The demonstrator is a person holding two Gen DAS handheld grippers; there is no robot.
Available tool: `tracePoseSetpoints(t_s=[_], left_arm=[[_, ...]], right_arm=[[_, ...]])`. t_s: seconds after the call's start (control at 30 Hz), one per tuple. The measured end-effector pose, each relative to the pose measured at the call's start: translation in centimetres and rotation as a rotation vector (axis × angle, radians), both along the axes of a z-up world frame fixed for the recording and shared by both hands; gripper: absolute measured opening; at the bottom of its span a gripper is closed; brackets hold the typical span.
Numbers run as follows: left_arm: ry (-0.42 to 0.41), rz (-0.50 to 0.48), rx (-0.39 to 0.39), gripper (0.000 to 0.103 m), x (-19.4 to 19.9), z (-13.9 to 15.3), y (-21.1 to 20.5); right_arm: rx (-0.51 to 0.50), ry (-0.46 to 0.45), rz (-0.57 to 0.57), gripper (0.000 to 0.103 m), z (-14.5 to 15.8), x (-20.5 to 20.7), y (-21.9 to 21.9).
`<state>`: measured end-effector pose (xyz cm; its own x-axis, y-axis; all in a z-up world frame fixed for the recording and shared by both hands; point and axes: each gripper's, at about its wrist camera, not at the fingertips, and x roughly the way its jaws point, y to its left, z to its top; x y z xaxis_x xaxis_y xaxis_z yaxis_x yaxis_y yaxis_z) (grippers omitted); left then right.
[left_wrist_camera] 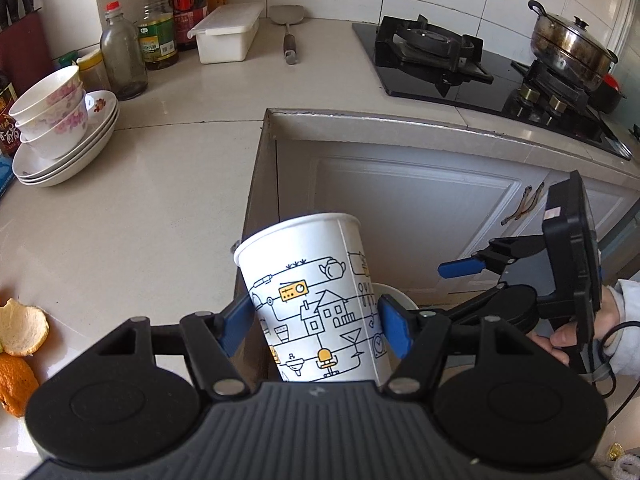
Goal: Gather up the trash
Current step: 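Carry the cup and cabbage leaf over the white bucket, open right tool, then lower the paper cup into the bucket and open the left tool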
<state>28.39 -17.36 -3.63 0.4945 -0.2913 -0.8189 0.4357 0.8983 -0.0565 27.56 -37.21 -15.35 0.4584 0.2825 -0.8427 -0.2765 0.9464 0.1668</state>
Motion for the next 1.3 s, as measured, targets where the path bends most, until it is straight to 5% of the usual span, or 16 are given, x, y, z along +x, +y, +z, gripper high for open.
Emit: tracePoseSetpoints(t_s=[0.17,0.43,0.97,1.03,1.13,1.3], left_arm=[[0.014,-0.023,-0.013,0.067,0.6,-1.0,-1.7],[0.074,-0.069,-0.024,0.067,1.4,-4.7,-6.2],[0.241,-0.090,0.089,0.069,4.2,-21.5,-16.7],[0.257,-0.106,0.099,0.070,4.3,-22.5,-17.3],[0.232,-0.123,0.114,0.087,4.2,-22.9,-17.9],[0.207,-0.128,0.112,0.088,3.8,-22.0,-17.7]], right_arm=[[-0.015,-0.051,-0.037,0.101,2.3,-1.8,-0.8],[-0.082,-0.124,-0.107,0.103,4.8,-6.3,-1.8],[-0.169,-0.130,-0.377,0.103,6.3,-15.2,-5.9],[-0.178,-0.121,-0.398,0.103,6.2,-16.1,-6.4],[-0.185,-0.107,-0.429,0.103,5.9,-16.8,-7.1],[-0.177,-0.110,-0.445,0.103,6.0,-17.1,-7.7]])
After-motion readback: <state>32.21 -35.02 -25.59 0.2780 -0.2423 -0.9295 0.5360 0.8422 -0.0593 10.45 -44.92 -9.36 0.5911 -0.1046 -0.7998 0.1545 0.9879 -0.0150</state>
